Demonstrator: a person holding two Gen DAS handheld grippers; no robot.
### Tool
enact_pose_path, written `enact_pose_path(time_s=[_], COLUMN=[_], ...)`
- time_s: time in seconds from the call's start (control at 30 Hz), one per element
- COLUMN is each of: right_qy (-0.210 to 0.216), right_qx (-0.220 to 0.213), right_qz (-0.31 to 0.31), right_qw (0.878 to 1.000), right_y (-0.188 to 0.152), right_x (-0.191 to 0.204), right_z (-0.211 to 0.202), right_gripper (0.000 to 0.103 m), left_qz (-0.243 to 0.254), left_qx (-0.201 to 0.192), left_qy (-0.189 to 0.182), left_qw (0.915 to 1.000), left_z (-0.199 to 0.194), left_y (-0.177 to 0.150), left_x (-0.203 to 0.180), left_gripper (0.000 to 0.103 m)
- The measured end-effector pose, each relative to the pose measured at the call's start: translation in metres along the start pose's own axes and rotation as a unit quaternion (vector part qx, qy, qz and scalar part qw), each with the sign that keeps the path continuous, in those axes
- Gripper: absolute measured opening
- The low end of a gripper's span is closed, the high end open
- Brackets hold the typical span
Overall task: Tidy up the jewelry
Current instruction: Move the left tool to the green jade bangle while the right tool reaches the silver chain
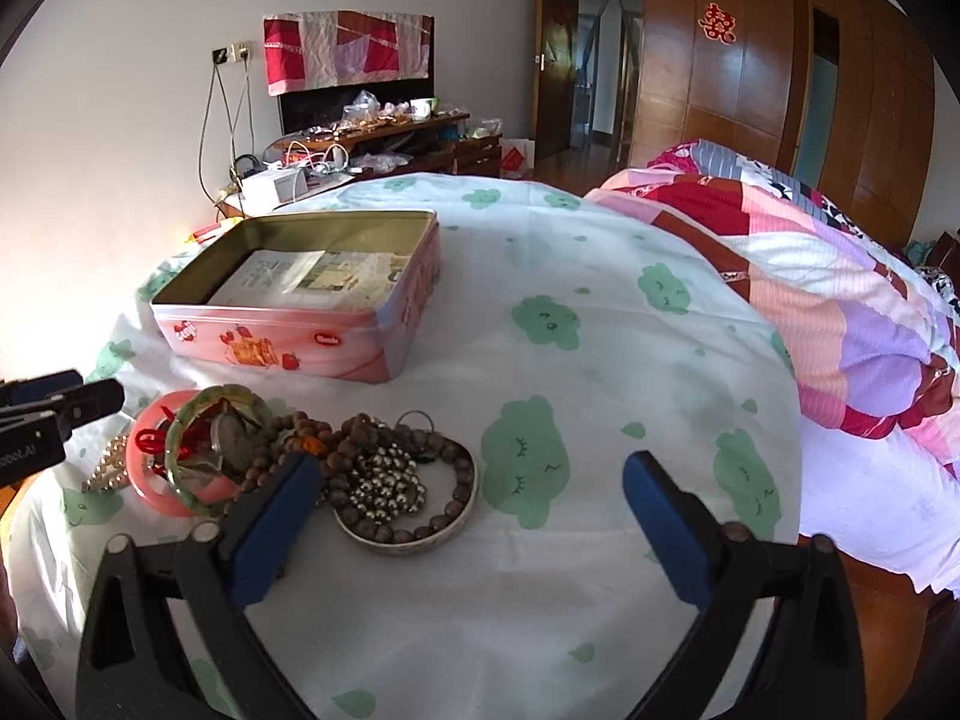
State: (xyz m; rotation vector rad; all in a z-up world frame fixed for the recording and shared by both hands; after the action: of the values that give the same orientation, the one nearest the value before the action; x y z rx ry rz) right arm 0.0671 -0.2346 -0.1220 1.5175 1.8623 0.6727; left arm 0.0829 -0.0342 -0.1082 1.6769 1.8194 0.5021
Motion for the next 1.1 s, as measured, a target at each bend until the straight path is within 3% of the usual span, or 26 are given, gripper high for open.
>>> enact_pose_path(time_s=[0.07,0.2,0.3,0.53,0.57,0.63,0.7,0.93,1.1], right_qy=[0.009,0.033,0.046,0.060,0.062,0.064,0.068,0.075,0.060], right_qx=[0.004,0.017,0.028,0.039,0.040,0.047,0.049,0.033,0.029], right_qz=[-0.001,0.003,0.009,0.013,0.008,-0.002,-0.002,0.006,0.003], right_qw=[1.000,0.999,0.999,0.997,0.997,0.997,0.996,0.997,0.998], right_y=[0.000,-0.005,-0.009,-0.010,-0.010,-0.011,-0.013,-0.011,-0.008], right_x=[0.001,0.001,-0.002,-0.001,0.002,0.006,0.006,0.002,-0.003], right_z=[0.004,0.014,0.020,0.027,0.027,0.031,0.034,0.028,0.025], right_gripper=[0.086,0.060,0.048,0.042,0.039,0.029,0.019,0.010,0.009], left_qz=[0.009,0.023,0.032,0.039,0.039,0.040,0.041,0.025,0.011], left_qx=[-0.002,0.005,0.008,0.041,0.044,0.042,0.034,0.010,0.023], left_qy=[-0.008,-0.020,-0.024,-0.043,-0.049,-0.060,-0.067,-0.087,-0.091], left_qw=[0.9999,0.9995,0.9992,0.9975,0.9971,0.9965,0.9964,0.9959,0.9955], left_z=[-0.001,0.004,0.008,0.023,0.024,0.020,0.015,-0.004,0.001], left_y=[0.001,0.000,-0.003,-0.015,-0.015,-0.015,-0.014,-0.002,-0.001], left_x=[-0.010,-0.027,-0.036,-0.044,-0.044,-0.046,-0.045,-0.033,-0.027], left_gripper=[0.055,0.055,0.051,0.030,0.027,0.007,0.000,0.000,0.000])
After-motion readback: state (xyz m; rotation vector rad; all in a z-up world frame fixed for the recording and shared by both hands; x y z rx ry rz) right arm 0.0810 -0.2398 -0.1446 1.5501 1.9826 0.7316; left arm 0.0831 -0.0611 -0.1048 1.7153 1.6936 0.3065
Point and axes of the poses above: each gripper's, at about its wrist camera, not at the fingertips, and z roughly the way its jaws point, x to its left, y to its top, the point moved 6 cm from there along z, roughly the way its jaws point, and after that the axes turned 13 degrees about -z, right-handed, at the moved point
